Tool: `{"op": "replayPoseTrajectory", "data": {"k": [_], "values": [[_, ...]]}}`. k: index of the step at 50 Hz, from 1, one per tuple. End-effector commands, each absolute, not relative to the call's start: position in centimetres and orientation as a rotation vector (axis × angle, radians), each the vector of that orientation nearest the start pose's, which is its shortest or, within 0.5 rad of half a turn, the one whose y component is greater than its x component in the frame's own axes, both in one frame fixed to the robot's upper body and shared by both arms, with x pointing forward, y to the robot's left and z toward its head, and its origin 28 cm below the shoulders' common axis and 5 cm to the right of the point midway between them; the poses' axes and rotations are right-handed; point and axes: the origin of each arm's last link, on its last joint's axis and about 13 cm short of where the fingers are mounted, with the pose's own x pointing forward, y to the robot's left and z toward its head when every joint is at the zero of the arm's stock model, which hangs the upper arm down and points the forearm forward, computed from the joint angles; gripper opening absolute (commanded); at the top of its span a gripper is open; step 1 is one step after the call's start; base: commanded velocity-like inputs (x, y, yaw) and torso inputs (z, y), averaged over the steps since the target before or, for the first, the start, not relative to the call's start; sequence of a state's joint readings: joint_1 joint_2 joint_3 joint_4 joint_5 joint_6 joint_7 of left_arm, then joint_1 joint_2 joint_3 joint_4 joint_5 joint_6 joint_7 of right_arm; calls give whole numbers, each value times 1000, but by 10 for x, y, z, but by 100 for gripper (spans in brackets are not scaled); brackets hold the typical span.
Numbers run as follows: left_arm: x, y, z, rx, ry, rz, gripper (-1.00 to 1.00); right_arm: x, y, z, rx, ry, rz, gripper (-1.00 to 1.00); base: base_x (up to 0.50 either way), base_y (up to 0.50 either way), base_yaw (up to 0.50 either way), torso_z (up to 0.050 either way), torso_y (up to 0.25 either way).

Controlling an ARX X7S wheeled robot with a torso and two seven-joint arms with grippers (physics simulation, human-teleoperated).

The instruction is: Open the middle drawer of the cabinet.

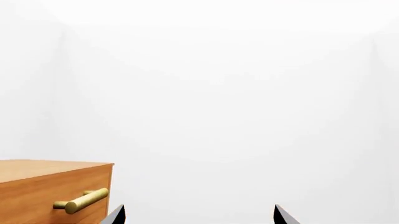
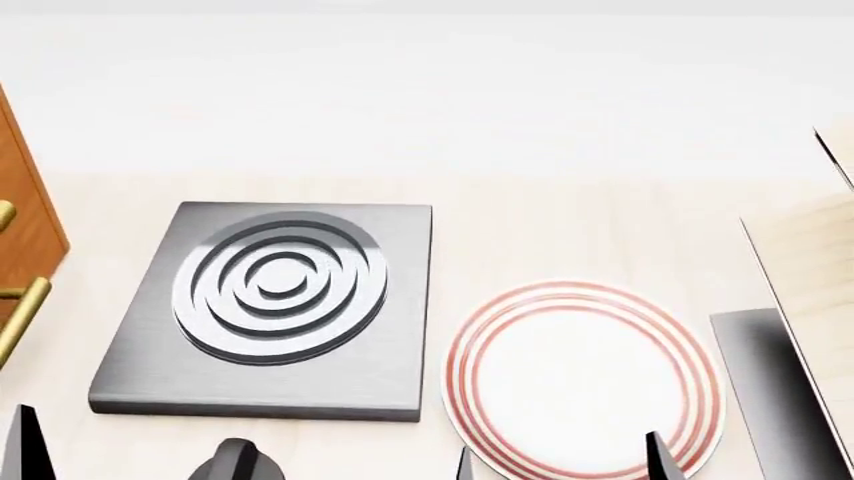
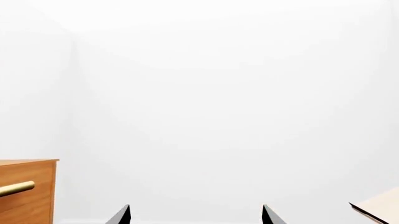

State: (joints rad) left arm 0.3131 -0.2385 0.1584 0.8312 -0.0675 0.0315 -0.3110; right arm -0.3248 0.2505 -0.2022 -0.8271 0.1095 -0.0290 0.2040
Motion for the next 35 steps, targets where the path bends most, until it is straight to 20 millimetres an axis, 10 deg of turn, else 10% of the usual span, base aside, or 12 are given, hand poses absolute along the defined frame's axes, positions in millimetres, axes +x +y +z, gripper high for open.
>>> {"op": "replayPoseTrajectory", "data": {"k": [1, 35], "values": [[129, 200, 131, -6, -487, 37, 100, 123, -86, 128, 61, -476, 135, 100, 0, 0, 0, 0, 0], [126, 200, 133, 16, -507, 46, 100, 123, -85, 126, 7, -471, 119, 100, 0, 32, 0, 23, 0]]}}
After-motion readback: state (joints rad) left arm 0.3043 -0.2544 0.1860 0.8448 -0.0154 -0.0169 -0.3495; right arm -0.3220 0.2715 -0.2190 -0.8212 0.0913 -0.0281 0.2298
